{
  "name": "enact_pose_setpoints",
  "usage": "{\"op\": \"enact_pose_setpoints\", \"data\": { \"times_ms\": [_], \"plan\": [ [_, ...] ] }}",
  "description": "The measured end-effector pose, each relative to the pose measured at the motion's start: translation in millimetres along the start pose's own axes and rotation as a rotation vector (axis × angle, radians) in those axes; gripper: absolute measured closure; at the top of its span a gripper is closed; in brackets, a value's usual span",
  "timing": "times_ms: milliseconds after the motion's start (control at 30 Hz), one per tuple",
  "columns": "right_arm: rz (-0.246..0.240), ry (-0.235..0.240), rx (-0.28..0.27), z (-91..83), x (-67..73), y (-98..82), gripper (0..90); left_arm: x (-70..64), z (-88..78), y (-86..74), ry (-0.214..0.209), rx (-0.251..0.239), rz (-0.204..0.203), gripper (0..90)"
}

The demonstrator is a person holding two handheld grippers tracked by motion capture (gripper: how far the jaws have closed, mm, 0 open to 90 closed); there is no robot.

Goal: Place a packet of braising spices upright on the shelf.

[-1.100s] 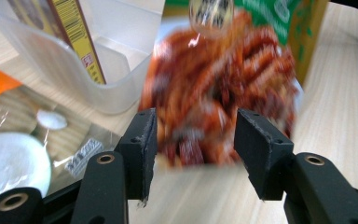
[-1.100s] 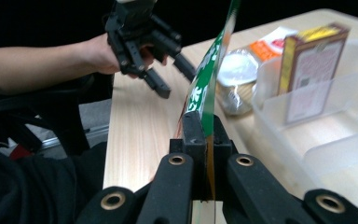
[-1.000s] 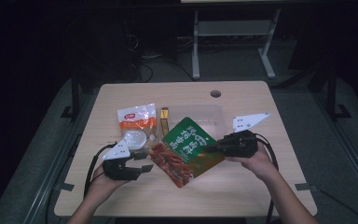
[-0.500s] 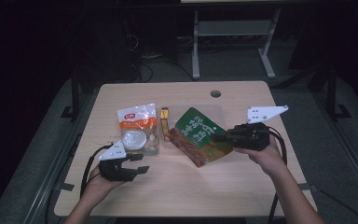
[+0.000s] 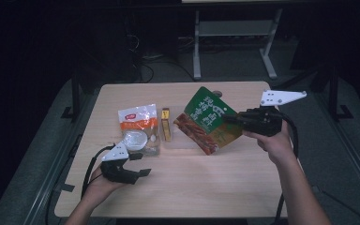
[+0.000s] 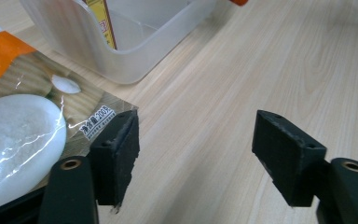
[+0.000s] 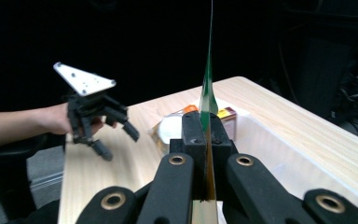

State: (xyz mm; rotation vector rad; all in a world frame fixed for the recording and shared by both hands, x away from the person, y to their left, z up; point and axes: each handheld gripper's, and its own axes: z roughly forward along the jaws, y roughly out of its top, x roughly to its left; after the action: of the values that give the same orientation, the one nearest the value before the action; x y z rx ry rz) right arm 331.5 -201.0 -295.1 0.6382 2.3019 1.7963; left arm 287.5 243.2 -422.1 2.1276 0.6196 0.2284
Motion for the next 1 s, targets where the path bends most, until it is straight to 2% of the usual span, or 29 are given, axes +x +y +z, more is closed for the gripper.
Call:
{"op": "enact_pose_setpoints", "data": {
  "times_ms": [400,433,567,800,1000],
  "plan": [
    [0.028,-0.11,0.0,3.3,-16.4,16.4,90.0,0.9,5.6,-1.9,0.001,0.022,0.022,24.4],
    [0.026,-0.116,-0.003,3.4,-17.5,17.3,90.0,0.1,6.3,-2.2,0.001,0.019,0.011,23.9],
    [0.03,-0.153,-0.003,4.0,-21.7,21.3,90.0,0.5,7.1,-2.3,0.003,0.021,0.012,22.5],
    [0.053,-0.202,0.003,8.3,-33.5,20.7,90.0,0.7,7.7,-2.8,0.006,0.025,0.011,20.8],
    [0.051,-0.248,0.029,14.4,-40.7,17.8,90.0,1.0,9.1,-3.5,0.005,0.032,0.014,20.7]
  ]
}}
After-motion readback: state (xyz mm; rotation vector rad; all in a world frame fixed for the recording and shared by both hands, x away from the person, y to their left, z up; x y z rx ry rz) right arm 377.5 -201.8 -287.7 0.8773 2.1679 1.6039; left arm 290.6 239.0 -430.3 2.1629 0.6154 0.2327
